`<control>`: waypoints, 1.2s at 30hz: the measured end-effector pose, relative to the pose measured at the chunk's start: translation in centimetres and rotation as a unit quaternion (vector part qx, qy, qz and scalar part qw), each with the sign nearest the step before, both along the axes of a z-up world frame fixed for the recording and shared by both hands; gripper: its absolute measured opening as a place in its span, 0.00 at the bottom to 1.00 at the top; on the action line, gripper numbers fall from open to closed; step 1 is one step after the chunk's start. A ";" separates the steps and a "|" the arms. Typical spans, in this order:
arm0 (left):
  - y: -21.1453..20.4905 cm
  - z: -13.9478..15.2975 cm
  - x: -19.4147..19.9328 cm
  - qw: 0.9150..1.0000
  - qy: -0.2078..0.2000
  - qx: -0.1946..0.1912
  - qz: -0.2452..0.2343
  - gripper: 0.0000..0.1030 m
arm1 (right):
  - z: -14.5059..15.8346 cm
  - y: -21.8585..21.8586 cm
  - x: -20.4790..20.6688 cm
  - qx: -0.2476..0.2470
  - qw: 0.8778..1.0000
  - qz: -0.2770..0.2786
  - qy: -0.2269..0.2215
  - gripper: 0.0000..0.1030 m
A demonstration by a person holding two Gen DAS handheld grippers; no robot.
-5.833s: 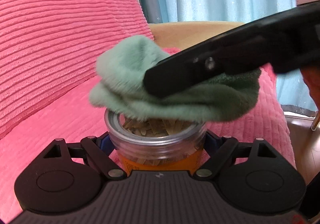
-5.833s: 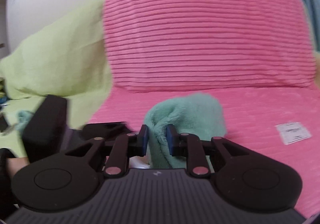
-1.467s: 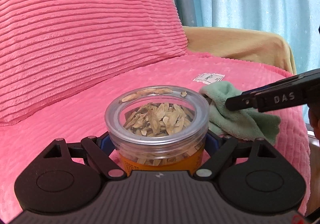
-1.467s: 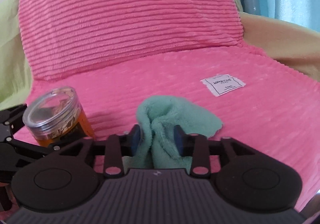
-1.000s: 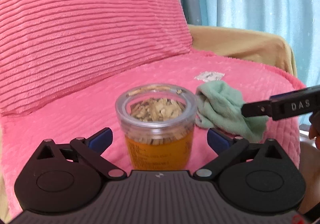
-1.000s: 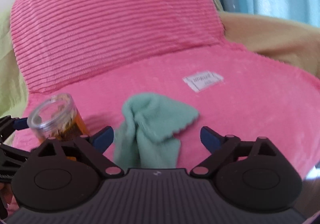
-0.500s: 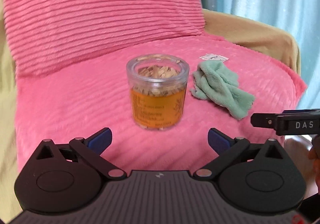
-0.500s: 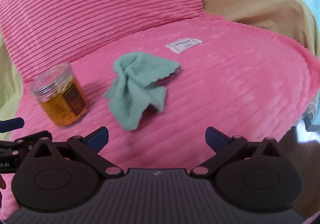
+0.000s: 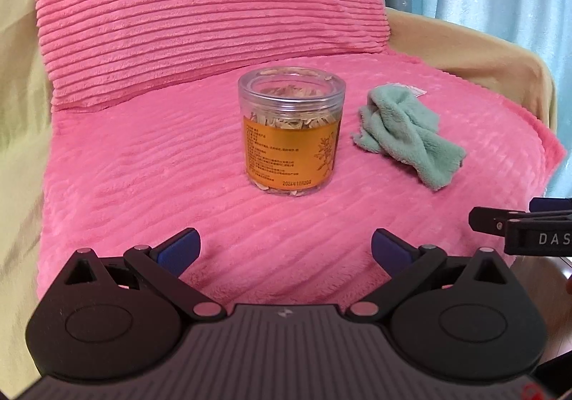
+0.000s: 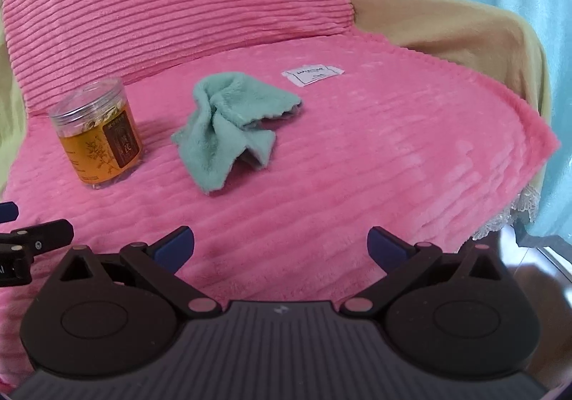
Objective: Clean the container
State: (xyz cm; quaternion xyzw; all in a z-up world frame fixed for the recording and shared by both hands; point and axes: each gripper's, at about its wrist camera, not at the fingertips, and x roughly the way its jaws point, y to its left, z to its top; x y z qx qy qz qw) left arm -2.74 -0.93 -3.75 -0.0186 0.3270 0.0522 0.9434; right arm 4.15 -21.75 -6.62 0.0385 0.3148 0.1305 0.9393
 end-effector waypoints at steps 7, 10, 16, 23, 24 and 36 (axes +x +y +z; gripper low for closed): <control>-0.2 -0.1 -0.1 1.000 -0.007 -0.001 0.017 0.99 | 0.0 1.3 0.0 -0.001 0.999 0.032 -0.008 0.99; -0.1 -0.2 0.0 1.000 -0.006 -0.002 0.024 0.99 | 0.3 2.2 0.0 -0.009 0.998 0.054 -0.016 0.99; -0.2 -0.6 0.4 0.999 -0.003 0.004 0.031 0.99 | 0.4 3.3 0.5 -0.009 0.997 0.074 -0.013 0.99; 0.1 -0.9 0.6 0.999 -0.002 0.003 0.034 0.99 | 0.1 3.6 1.2 -0.003 0.997 0.072 -0.007 0.99; 0.2 -0.9 0.7 0.999 -0.002 0.003 0.034 0.99 | 0.1 3.6 1.3 -0.002 0.997 0.072 -0.006 0.99; 0.3 -1.1 0.8 0.999 0.001 0.009 0.041 0.99 | -0.1 3.6 1.5 -0.005 0.997 0.071 -0.001 0.99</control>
